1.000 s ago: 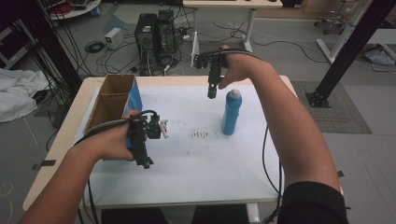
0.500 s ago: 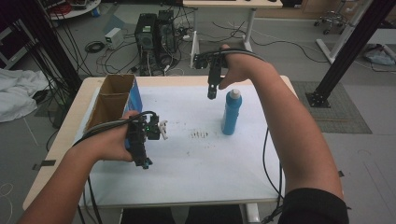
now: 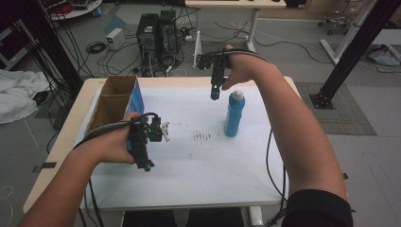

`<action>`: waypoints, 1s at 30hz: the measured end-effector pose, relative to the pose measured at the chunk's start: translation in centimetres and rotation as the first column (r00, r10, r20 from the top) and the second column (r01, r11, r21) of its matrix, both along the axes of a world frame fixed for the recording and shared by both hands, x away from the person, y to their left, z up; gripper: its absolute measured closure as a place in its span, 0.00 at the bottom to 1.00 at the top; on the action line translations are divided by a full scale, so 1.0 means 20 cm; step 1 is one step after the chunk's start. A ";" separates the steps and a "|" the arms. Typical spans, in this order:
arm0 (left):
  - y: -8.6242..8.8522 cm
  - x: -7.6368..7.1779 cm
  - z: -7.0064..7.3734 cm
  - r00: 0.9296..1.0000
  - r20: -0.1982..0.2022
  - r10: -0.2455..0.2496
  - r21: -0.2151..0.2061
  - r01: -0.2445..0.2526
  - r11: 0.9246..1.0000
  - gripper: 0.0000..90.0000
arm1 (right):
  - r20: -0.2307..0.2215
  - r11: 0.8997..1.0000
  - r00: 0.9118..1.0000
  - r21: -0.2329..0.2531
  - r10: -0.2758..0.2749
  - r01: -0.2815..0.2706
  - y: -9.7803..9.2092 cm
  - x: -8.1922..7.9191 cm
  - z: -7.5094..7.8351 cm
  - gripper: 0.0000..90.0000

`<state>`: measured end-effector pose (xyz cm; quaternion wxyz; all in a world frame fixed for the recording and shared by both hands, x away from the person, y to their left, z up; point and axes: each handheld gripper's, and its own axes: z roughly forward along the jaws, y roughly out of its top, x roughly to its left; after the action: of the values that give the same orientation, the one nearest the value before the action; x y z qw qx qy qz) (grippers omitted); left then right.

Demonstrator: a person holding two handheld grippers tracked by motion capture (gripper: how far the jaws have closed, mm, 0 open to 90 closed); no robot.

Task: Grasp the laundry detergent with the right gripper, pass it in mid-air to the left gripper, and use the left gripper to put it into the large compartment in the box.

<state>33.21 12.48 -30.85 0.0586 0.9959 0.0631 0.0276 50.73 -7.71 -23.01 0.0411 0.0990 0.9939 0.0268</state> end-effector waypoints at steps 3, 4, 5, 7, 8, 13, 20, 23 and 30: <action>-0.02 0.01 0.01 1.000 0.008 -0.007 0.005 0.007 1.000 0.06 | 0.003 1.000 1.000 0.000 -0.005 0.005 -0.01 0.00 0.00 0.02; -0.02 0.01 0.01 1.000 0.008 -0.007 0.005 0.007 1.000 0.06 | 0.002 1.000 1.000 -0.006 -0.008 0.008 -0.01 0.00 0.00 0.02; -0.02 0.01 0.01 1.000 0.008 -0.012 0.001 0.012 1.000 0.06 | 0.002 1.000 1.000 -0.005 -0.014 0.014 -0.01 0.00 0.00 0.02; -0.02 0.01 0.01 1.000 0.009 -0.013 0.004 0.013 1.000 0.06 | 0.001 1.000 1.000 -0.004 -0.015 0.015 -0.01 0.00 0.00 0.02; -0.02 0.01 0.00 1.000 0.011 -0.017 0.006 0.017 1.000 0.06 | 0.004 1.000 1.000 -0.008 -0.017 0.017 -0.01 -0.01 0.00 0.02; -0.01 0.00 0.01 1.000 0.012 -0.013 0.000 0.013 1.000 0.06 | 0.011 0.999 0.999 0.021 -0.032 0.032 -0.02 -0.03 0.01 0.02; 0.00 -0.02 0.00 1.000 0.020 -0.013 -0.022 0.014 1.000 0.06 | 0.009 0.988 0.997 0.137 -0.075 0.073 -0.03 -0.05 0.01 0.02; 0.00 -0.02 -0.01 1.000 0.020 -0.014 -0.029 0.014 0.999 0.06 | 0.011 0.973 0.996 0.213 -0.094 0.089 -0.03 -0.06 0.00 0.02; -0.01 -0.04 -0.02 1.000 0.023 -0.016 -0.034 0.017 0.999 0.06 | 0.064 0.936 0.987 0.331 -0.147 0.118 -0.04 -0.09 -0.04 0.02</action>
<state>32.40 12.31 -31.25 0.0768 0.9949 0.0545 0.0373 49.00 -8.52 -23.77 0.0697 0.1700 0.9640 0.1923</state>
